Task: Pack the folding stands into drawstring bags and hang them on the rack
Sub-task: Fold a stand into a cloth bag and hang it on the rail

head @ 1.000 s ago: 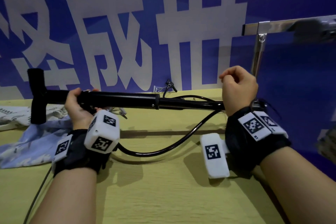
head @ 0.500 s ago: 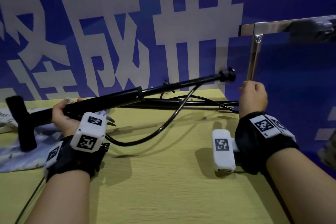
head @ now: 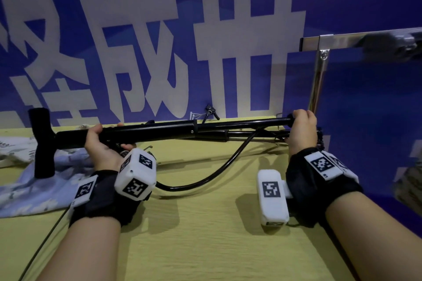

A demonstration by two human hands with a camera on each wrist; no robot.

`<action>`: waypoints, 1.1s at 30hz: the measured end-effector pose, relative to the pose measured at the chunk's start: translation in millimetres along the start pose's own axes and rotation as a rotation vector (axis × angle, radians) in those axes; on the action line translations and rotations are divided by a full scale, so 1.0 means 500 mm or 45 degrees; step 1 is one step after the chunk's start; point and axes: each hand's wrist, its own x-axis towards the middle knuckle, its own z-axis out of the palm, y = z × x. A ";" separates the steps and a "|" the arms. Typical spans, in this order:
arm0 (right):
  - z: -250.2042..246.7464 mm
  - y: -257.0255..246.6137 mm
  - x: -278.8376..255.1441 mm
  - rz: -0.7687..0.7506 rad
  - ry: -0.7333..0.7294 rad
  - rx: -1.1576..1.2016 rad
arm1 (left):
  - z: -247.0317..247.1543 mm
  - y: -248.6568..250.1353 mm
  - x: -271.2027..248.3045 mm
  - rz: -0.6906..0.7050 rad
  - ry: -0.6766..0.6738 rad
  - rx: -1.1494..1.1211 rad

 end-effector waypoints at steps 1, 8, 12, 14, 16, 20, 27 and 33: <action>-0.002 0.000 0.001 0.016 0.007 0.007 | -0.002 -0.001 0.003 -0.030 -0.020 0.021; -0.019 0.012 0.017 0.042 0.059 0.026 | -0.003 -0.005 0.007 -0.060 -0.080 0.122; -0.023 0.014 0.016 0.093 0.105 0.118 | 0.001 -0.015 0.005 -0.048 -0.077 0.208; -0.025 0.014 0.015 0.137 0.094 0.196 | 0.004 -0.019 0.006 -0.019 -0.063 0.251; -0.027 0.015 0.014 0.162 0.120 0.233 | 0.005 -0.020 0.009 0.003 -0.020 0.315; -0.028 0.018 0.018 0.171 0.202 0.201 | -0.023 -0.018 0.042 -0.036 -0.072 0.374; -0.023 0.017 0.015 0.076 0.275 0.126 | -0.051 -0.024 0.077 -0.006 -0.102 0.422; -0.020 0.016 0.015 -0.041 0.273 0.033 | -0.031 -0.029 0.062 0.012 -0.163 0.467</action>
